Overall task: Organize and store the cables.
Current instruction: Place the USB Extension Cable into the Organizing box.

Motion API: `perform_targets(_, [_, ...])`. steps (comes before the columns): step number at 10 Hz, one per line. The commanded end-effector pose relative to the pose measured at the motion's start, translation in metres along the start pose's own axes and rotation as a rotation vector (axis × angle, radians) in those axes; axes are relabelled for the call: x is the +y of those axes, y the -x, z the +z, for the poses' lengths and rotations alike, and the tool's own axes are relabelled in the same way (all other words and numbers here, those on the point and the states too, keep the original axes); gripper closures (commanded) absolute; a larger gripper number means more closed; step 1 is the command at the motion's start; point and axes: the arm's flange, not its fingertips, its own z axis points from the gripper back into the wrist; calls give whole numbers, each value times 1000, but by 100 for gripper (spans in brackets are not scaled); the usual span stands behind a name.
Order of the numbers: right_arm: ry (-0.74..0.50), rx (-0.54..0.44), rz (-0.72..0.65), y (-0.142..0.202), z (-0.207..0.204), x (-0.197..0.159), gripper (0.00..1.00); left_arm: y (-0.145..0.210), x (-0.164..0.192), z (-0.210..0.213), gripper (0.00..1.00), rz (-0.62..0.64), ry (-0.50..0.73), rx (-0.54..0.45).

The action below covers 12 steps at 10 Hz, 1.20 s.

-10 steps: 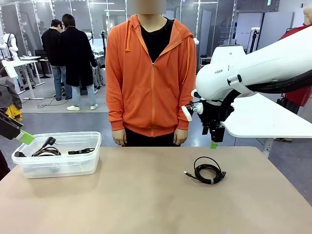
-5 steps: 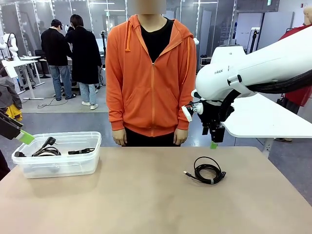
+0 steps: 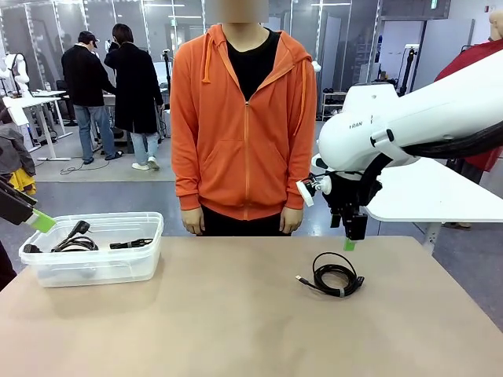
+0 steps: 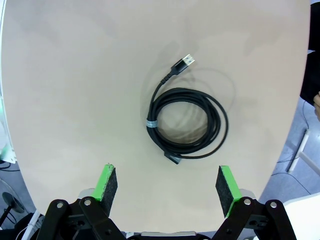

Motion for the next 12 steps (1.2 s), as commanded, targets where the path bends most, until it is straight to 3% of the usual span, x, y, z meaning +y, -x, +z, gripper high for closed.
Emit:
perform_targets(1, [-7,-2,-22,5,-18,8,0,0,-2,-2,0,13,-8,-10])
perform_targets(7, [-31,0,-36,14,-78,0,0,0,-2,-2,0,13,-8,-10])
perform_targets(12, [-77,-88,-39,27,-113,3,0,0,-2,-2,0,13,-8,-10])
